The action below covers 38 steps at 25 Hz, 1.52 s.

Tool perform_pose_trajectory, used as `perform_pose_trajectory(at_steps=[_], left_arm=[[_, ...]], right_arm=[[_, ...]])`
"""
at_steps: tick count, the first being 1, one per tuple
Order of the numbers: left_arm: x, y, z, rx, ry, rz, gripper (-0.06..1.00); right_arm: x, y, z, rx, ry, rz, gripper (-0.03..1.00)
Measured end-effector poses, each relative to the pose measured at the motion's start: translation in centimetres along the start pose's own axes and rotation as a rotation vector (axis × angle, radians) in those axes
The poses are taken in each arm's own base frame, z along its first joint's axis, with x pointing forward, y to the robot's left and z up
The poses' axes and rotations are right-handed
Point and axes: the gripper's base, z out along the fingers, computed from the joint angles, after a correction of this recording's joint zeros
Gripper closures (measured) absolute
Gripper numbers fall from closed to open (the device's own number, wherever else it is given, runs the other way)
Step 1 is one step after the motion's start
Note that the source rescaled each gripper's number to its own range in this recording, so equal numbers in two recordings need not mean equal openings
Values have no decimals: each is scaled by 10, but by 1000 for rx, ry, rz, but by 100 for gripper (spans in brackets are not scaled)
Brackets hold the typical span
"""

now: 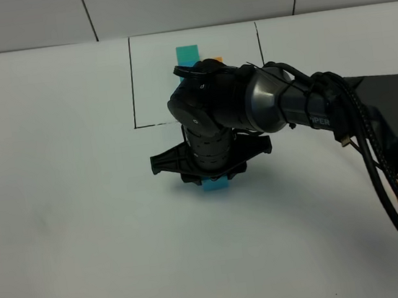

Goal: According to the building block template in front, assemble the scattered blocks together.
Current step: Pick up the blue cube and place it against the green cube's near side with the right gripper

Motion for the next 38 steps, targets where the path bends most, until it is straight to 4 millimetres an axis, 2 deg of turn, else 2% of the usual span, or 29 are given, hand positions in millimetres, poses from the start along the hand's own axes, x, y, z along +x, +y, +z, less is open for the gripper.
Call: perform_pose_trajectory(at_steps=[10, 38], left_arm=[[0, 0, 0, 0, 0, 0, 13], [0, 0, 0, 0, 0, 0, 13]], right_arm=[[-6, 5, 17, 26, 8, -9, 96], [-15, 0, 20, 8, -28, 22, 96]])
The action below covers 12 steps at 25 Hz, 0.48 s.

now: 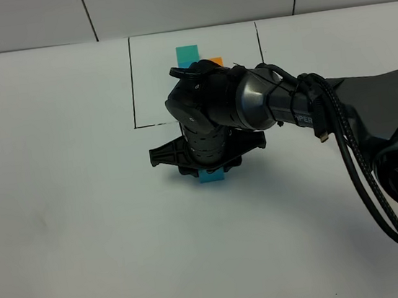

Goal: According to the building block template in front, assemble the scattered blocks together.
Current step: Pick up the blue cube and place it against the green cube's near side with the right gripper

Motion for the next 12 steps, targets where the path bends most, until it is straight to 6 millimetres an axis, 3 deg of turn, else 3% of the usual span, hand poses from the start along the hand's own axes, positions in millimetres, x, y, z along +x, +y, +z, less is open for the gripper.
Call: perform_pose_trajectory(at_steps=[12], left_arm=[[0, 0, 0, 0, 0, 0, 13]], right_arm=[[0, 0, 4, 2, -1, 11, 96]])
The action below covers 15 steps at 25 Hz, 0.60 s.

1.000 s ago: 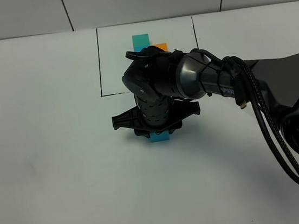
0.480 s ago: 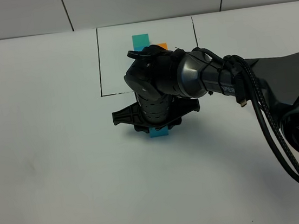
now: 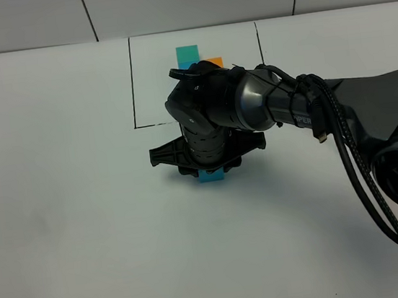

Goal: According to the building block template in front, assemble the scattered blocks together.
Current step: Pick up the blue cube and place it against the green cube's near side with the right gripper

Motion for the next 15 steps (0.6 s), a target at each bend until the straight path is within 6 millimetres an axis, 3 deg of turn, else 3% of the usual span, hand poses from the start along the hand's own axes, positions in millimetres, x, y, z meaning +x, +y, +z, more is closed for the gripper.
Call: perform_pose_trajectory(at_steps=[15], left_arm=[[0, 0, 0, 0, 0, 0, 13]], right_arm=[[0, 1, 12, 4, -6, 1, 96]])
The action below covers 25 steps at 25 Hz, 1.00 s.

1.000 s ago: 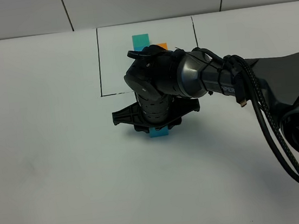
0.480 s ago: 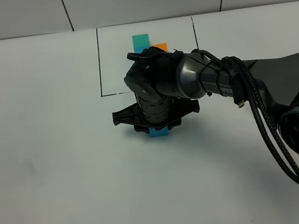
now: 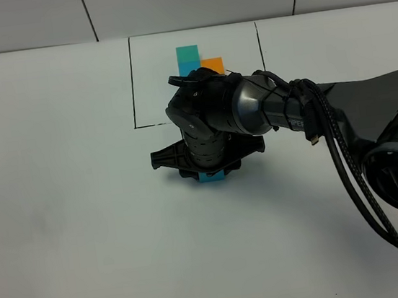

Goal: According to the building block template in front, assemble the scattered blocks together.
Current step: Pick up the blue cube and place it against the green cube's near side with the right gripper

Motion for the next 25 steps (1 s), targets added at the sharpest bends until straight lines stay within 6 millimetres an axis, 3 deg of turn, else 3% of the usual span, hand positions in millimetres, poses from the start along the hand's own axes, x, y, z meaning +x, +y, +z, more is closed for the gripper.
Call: perform_pose_trajectory(at_steps=[25], left_arm=[[0, 0, 0, 0, 0, 0, 13]], right_arm=[[-4, -1, 1, 8, -49, 9, 96]])
